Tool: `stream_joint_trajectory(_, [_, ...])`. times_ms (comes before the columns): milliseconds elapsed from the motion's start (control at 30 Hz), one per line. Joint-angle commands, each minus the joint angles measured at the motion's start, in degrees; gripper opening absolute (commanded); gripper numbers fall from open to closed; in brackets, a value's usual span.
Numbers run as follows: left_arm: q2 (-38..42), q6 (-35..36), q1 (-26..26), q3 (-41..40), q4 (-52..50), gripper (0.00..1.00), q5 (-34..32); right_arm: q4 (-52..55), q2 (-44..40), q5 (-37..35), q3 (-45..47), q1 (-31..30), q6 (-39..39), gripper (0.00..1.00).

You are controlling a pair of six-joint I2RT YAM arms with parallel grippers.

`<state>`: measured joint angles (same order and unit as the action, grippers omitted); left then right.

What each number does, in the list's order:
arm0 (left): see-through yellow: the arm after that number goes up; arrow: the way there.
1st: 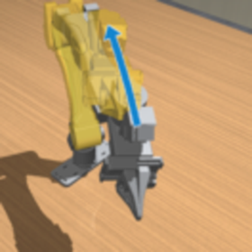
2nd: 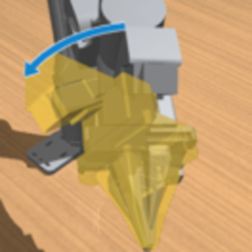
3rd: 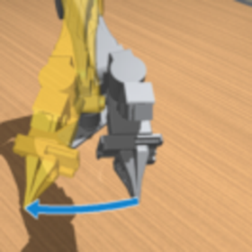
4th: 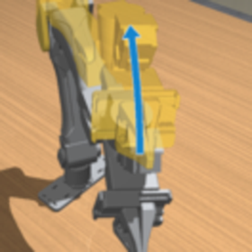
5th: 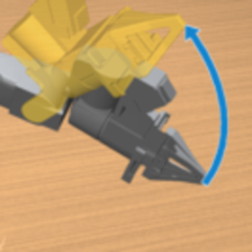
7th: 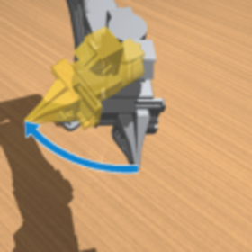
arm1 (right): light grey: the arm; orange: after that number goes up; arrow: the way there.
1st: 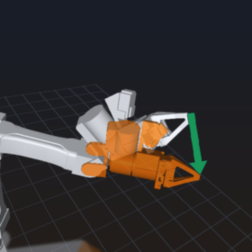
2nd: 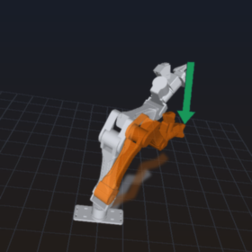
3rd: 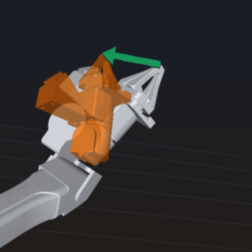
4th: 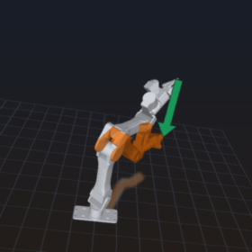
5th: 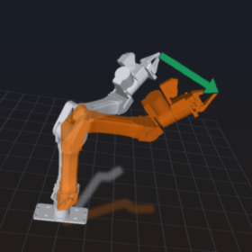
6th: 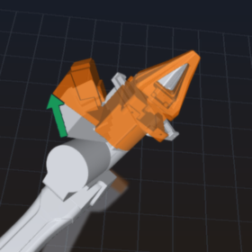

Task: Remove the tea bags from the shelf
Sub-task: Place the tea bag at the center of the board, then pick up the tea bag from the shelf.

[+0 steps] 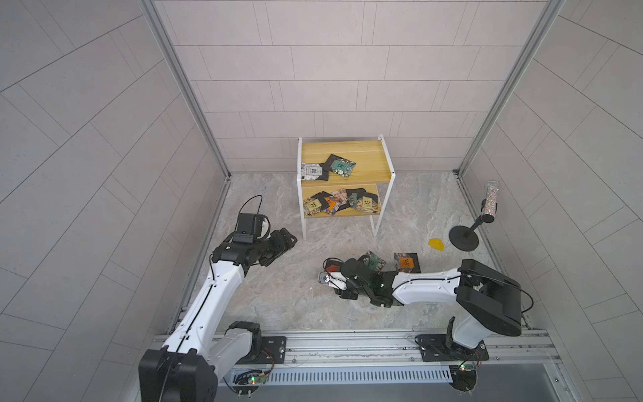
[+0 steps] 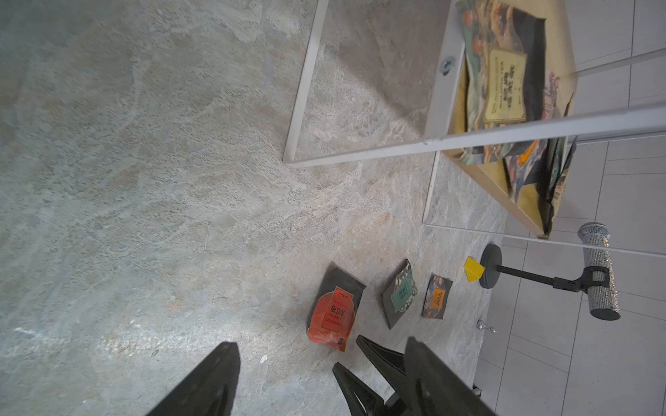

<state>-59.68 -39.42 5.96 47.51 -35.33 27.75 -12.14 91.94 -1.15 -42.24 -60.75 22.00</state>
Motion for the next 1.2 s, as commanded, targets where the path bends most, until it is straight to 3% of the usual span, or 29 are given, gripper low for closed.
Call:
stream_joint_trajectory(0, [-0.39,0.64,-0.27,0.98,0.35,0.80,0.95,2.76,-3.26,-0.95,-1.67,-0.33,-1.02,0.48])
stream_joint_trajectory(233, [-0.34,1.71,-0.31,3.42,-1.12,0.80,0.90,9.23,-8.92,-2.53,-4.65,-0.22,-3.84,0.49])
stream_joint_trajectory(333, [-0.14,1.91,-0.30,4.49,-1.53,0.81,1.38,11.26,-11.16,-3.99,-5.81,-0.24,-5.43,0.56])
stream_joint_trajectory(633, [0.38,1.46,-0.15,8.92,-2.89,0.82,2.47,19.60,-17.28,-4.21,-11.80,1.64,-8.75,0.62])
stream_joint_trajectory(900, [-0.06,0.33,-0.04,13.58,-3.47,0.82,3.43,31.14,-18.60,-0.78,-24.04,5.99,-14.18,0.68])
stream_joint_trajectory(1067, [-0.38,-0.66,0.01,16.71,-3.52,0.83,3.72,35.87,-18.15,1.30,-31.77,8.07,-13.89,0.72])
stream_joint_trajectory(1167, [-0.96,-1.09,0.09,18.09,-3.48,0.83,4.07,36.88,-17.94,2.64,-35.19,9.37,-12.36,0.80])
